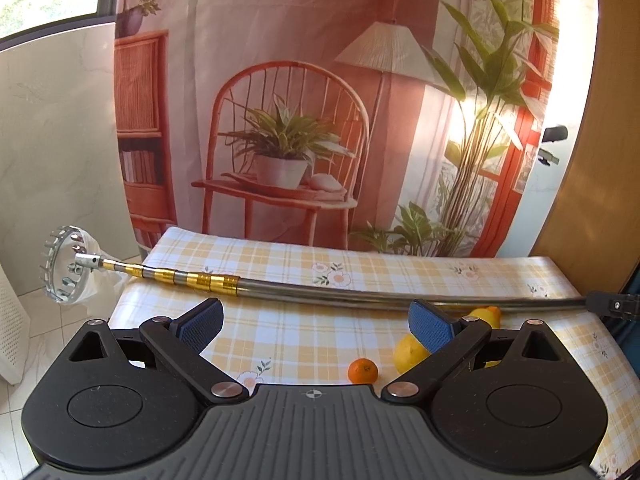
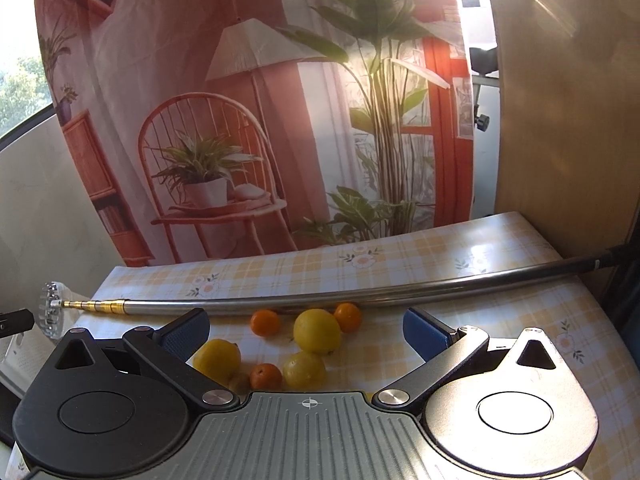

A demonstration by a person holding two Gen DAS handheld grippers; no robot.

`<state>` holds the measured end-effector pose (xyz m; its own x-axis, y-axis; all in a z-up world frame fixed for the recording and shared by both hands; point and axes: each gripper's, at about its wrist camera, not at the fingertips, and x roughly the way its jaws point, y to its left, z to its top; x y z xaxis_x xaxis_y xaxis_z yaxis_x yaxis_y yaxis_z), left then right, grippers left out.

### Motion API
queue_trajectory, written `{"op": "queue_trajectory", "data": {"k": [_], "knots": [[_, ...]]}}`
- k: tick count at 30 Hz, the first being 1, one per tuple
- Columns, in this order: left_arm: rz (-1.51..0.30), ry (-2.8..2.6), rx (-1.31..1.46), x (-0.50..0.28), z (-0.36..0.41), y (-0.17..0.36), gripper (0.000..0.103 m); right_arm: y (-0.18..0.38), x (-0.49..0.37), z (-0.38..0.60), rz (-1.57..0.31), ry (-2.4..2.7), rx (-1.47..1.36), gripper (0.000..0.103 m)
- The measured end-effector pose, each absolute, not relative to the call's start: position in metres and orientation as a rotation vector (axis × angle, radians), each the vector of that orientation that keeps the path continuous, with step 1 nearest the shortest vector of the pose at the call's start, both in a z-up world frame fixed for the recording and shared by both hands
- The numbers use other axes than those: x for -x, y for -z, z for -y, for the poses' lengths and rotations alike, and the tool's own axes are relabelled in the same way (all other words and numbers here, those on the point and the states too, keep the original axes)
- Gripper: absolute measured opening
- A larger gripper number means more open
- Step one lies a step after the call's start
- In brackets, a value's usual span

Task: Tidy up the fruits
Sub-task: 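Move both tools toward the loose fruits beside the white plate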

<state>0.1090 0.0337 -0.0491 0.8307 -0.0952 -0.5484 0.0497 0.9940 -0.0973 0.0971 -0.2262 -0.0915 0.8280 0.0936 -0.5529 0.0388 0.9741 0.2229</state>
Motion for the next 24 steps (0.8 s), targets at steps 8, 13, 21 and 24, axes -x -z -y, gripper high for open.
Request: {"op": "queue_trajectory", "data": {"k": [8,13,21,24], "knots": [[-0.751,0.099,0.112,-0.128,-0.035,0.08,0.1,0.105,-0.115,0.222,-0.63,-0.044,-0.193,0.103],[-0.768,0.162,0.154,-0.141,-0.037,0.095,0.1,0.117,-0.126,0.22,-0.661,-0.05,-0.187,0.103],[-0.824,0.209,0.047,-0.16,-0.02,0.123,0.087,0.133,-0.141,0.219,-0.687,-0.035,-0.181,0.103],[-0.854,0.24,0.011,-0.166,-0.014,0.138,0.081,0.139,-0.146,0.221,-0.698,-0.037,-0.183,0.103]]}}
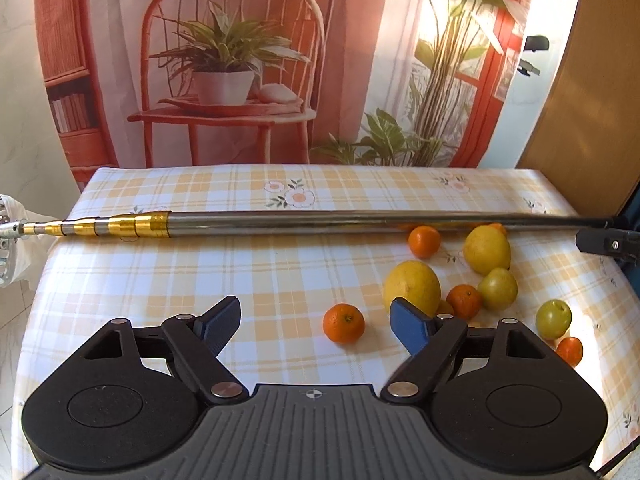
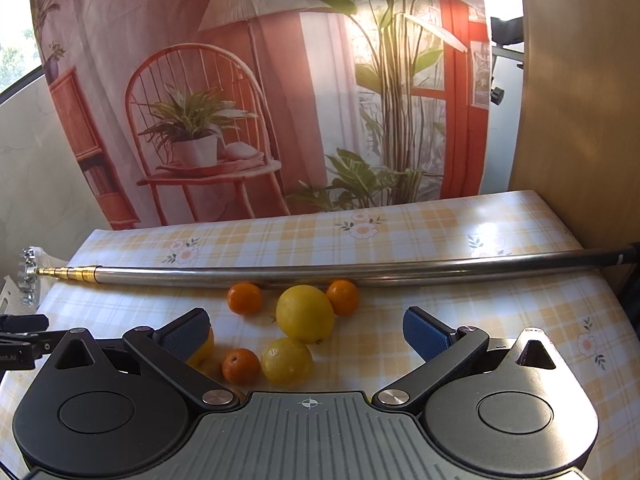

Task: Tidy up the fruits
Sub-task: 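Move both tools toward the loose fruits beside the white plate, then grasp a mandarin orange with the left tool while the right tool grasps a yellow apple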

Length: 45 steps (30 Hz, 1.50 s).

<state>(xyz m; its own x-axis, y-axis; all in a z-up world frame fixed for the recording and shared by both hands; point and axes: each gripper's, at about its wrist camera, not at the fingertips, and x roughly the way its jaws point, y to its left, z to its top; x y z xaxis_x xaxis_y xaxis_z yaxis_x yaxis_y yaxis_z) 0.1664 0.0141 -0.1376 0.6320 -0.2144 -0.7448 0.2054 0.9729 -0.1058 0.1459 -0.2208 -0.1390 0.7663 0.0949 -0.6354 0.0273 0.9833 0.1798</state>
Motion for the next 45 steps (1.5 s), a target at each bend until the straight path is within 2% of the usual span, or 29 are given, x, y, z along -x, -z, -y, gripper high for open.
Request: {"op": "queue_trajectory", "data": {"k": [3,7,18,20,23,43,45], "knots": [[-0.876,0.293,0.017,-0.172,-0.01,0.15,0.074,0.145,-0.149,0.219,-0.714,-0.037,-0.172,0.103],[-0.899,0.339,0.028,-0.183,-0.002,0.163,0.058,0.152,-0.149,0.22,-0.724,-0.032,-0.182,0.103],[-0.95,0.33,0.035,-0.224,0.005,0.19,0.054,0.163,-0.147,0.239,-0.727,0.023,-0.244,0.095],[-0.974,0.336,0.047,-0.228,0.006,0.196,0.049,0.163,-0.146,0.241,-0.728,0.032,-0.246,0.095],[-0.96,0.349,0.03,-0.226,0.009,0.197,0.036,0.164,-0.144,0.243,-0.73,0.046,-0.237,0.094],[-0.853,0.289,0.038,-0.165,-0.017,0.158,0.036,0.171,-0.122,0.264,-0.746,0.14,-0.304,0.088],[-0.835,0.296,0.045,-0.155,-0.019,0.156,0.036,0.174,-0.12,0.263,-0.749,0.137,-0.302,0.084]]}}
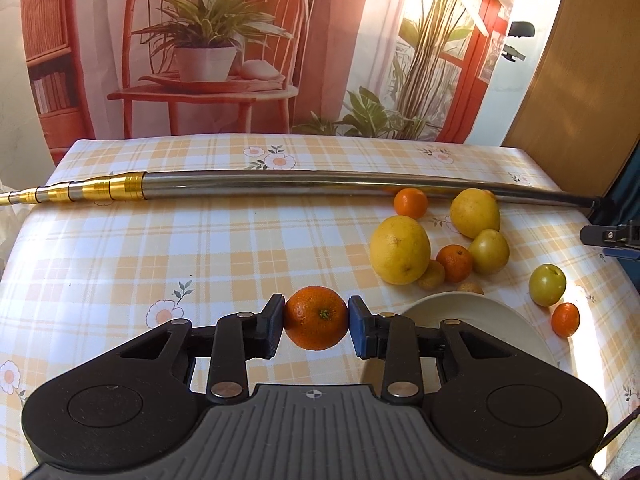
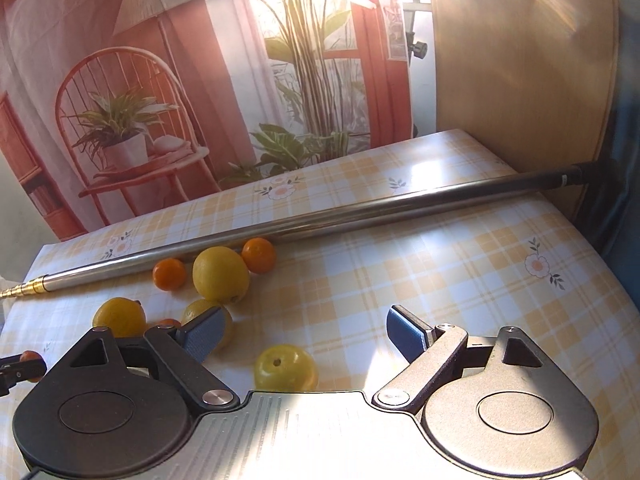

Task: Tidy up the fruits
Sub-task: 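Grasp a mandarin orange with the left tool while the right tool grasps a yellow apple, then lower the mandarin into the white plate and open the left tool while the right tool drops the apple there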

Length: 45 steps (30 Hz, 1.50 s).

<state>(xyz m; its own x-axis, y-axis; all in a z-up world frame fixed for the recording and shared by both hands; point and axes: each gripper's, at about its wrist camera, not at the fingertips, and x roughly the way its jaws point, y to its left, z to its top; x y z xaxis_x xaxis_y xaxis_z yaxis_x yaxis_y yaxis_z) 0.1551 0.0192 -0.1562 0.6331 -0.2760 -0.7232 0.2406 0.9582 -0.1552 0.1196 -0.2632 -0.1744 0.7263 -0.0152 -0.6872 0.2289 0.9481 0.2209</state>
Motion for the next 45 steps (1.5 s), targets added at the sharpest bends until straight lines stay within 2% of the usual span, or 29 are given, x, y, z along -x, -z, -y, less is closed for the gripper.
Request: {"op": "queue_trajectory", "data": {"k": [9,17,22,24,37,45], "knots": [[-0.812,0.361,0.085,-0.125,-0.012,0.159,0.036,0.198,-0.116,0.256,-0.791,0.098,-0.223,0.067],[-0.815,0.389,0.084,-0.115,-0.007,0.164,0.036,0.215,-0.13,0.257,-0.828,0.053,-0.283,0.064],[-0.821,0.394,0.091,-0.112,-0.008,0.166,0.036,0.221,-0.142,0.248,-0.869,0.014,-0.253,0.055],[-0.827,0.4,0.089,-0.111,-0.008,0.167,0.036,0.222,-0.146,0.246,-0.885,0.008,-0.238,0.048],[-0.865,0.433,0.06,-0.108,-0.004,0.179,0.036,0.225,-0.149,0.24,-0.932,0.001,-0.21,0.044],[-0.886,0.443,0.044,-0.108,-0.001,0.185,0.036,0.191,-0.128,0.207,-0.87,-0.166,-0.145,0.044]]}}
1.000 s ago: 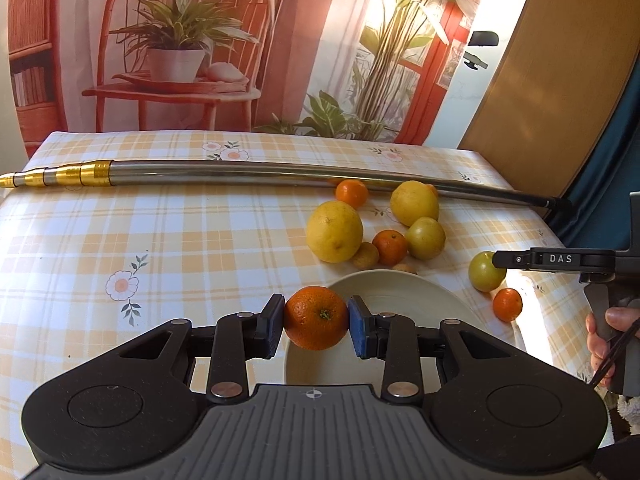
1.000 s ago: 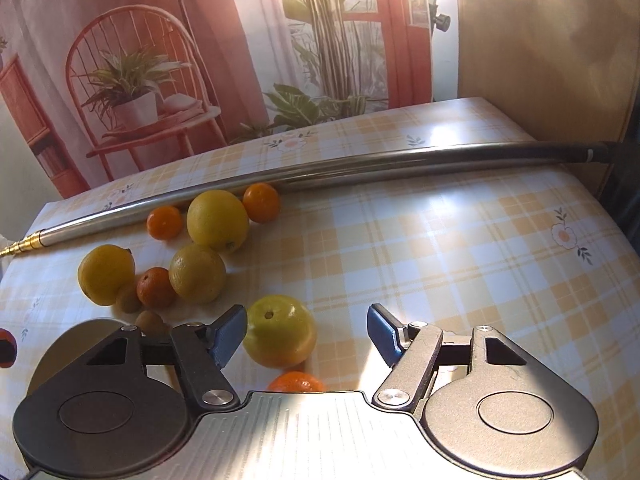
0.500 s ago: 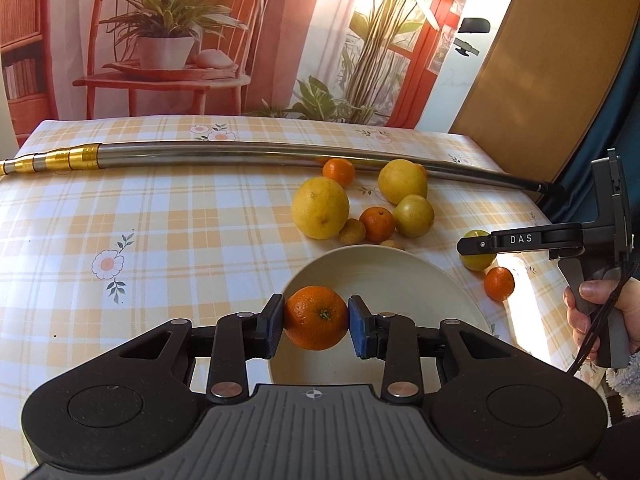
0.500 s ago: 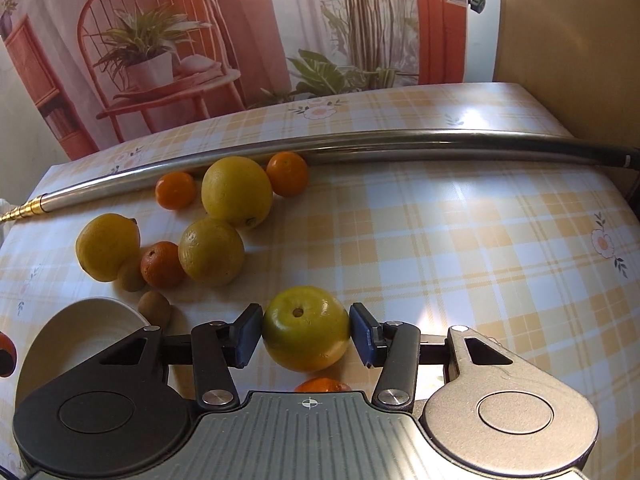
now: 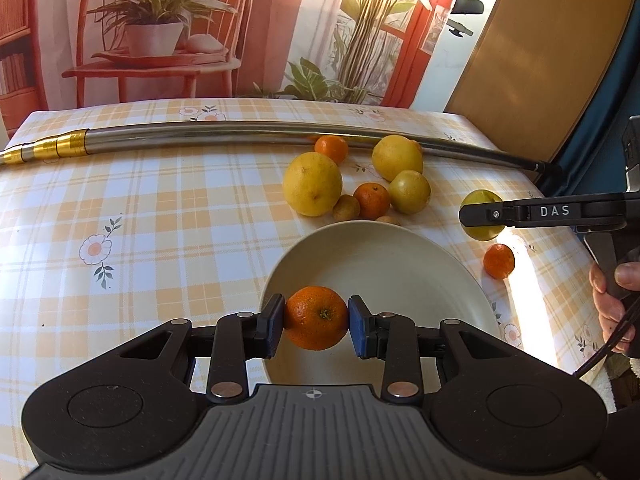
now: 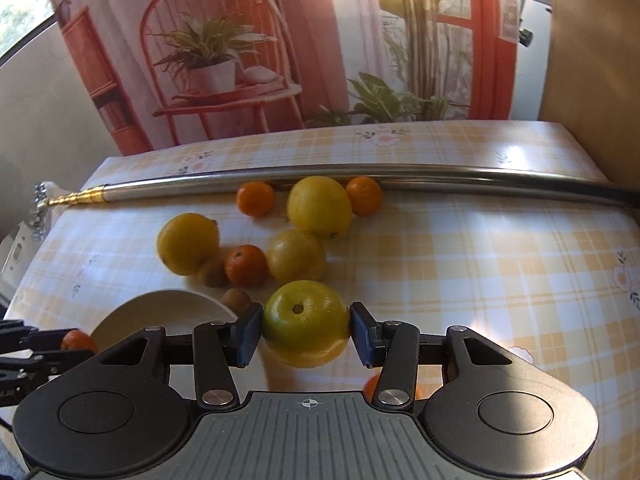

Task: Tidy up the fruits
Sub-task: 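Lower the mandarin into the white plate and open the left tool while the right tool drops the apple there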

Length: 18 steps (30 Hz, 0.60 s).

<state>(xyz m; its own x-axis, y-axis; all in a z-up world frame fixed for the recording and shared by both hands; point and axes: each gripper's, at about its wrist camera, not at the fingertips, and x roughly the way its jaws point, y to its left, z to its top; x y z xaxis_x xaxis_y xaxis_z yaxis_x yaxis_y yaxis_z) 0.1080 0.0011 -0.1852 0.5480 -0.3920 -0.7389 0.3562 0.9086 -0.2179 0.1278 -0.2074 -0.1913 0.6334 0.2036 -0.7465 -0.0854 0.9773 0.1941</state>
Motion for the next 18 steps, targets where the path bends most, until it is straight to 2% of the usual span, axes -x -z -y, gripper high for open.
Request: {"op": "queue_trajectory", "data": {"k": [8,18], "knots": [[-0.927,0.446,0.019,-0.109,0.002,0.194,0.036,0.192,-0.119,0.155,-0.939,-0.346,-0.012,0.044],[-0.941,0.441,-0.024,-0.112,0.005,0.202,0.036,0.206,-0.118,0.143,-1.012,-0.375,0.024,0.044]]}}
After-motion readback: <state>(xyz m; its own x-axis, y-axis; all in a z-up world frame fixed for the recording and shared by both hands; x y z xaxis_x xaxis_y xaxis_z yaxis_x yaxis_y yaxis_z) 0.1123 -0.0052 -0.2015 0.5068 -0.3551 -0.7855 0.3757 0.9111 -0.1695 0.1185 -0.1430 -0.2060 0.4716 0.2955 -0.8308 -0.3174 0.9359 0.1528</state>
